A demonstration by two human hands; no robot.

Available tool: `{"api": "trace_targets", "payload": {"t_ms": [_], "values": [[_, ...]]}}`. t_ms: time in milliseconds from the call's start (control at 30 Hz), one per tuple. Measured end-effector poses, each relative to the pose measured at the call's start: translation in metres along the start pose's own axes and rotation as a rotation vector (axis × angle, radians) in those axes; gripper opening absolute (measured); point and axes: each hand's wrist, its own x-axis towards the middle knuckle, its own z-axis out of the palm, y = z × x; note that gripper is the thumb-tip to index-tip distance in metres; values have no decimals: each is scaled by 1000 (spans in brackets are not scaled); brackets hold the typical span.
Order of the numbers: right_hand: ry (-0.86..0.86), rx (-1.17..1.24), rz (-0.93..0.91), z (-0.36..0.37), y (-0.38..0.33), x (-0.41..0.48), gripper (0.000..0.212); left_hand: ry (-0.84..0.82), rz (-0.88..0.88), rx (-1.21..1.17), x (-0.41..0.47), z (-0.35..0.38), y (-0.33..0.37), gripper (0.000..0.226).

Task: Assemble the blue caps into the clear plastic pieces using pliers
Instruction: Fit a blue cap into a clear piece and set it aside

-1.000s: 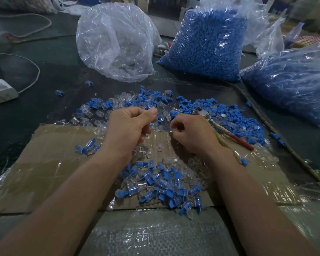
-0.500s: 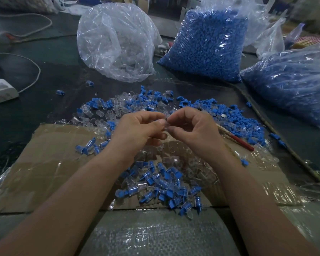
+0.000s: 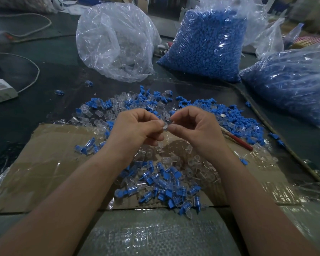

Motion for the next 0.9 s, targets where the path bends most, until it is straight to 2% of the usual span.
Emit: {"api": "trace_targets", "payload": {"t_ms": [267,433,633,767,900], "values": [[37,143,40,-2,1,0,17,16,-13,4,-1,2,1,15],[-19,77,39,0,0,-1,24,24,-14,16,-1,1,2,15],[62,79,-33,0,-4,-3,18,14,-27,9,-2,1,3,15],[78,198,0,0,-6,-4,14,10,-29,-20,-2,1,2,12],[82,217,6,1,-7,-5,16,30,-20,-42,0,0,0,10]]}}
